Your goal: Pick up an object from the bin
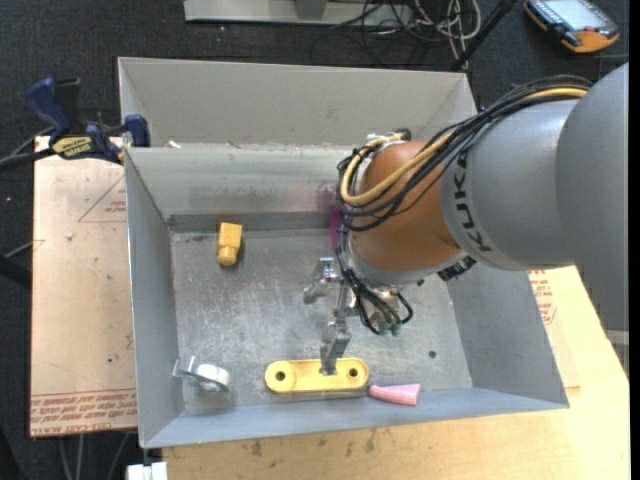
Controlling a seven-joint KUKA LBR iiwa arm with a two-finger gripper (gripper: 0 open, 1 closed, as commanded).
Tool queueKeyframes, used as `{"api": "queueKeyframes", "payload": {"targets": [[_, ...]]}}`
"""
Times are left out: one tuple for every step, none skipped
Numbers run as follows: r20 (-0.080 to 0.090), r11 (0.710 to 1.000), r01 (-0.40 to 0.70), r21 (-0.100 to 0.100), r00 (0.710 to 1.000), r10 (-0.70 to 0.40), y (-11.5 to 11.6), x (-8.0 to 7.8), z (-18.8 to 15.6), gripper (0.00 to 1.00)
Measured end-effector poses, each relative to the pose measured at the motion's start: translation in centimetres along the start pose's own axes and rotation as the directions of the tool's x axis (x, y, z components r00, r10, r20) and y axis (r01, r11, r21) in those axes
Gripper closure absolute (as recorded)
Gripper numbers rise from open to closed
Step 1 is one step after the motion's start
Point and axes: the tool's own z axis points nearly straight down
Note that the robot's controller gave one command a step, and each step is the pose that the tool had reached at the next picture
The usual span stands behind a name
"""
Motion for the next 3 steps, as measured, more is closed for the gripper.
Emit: {"api": "queueKeyframes", "payload": {"targets": [[0.010, 1.000, -0.022, 0.003, 1.000, 0.022, -0.9, 3.5, 4.8, 1.00], [0.010, 1.000, -0.022, 0.003, 1.000, 0.021, -0.9, 3.5, 4.8, 1.00], [0.000, 0.998, 0.063, 0.005, 0.998, -0.063, 0.0, 4.7, -8.3, 1.00]]}}
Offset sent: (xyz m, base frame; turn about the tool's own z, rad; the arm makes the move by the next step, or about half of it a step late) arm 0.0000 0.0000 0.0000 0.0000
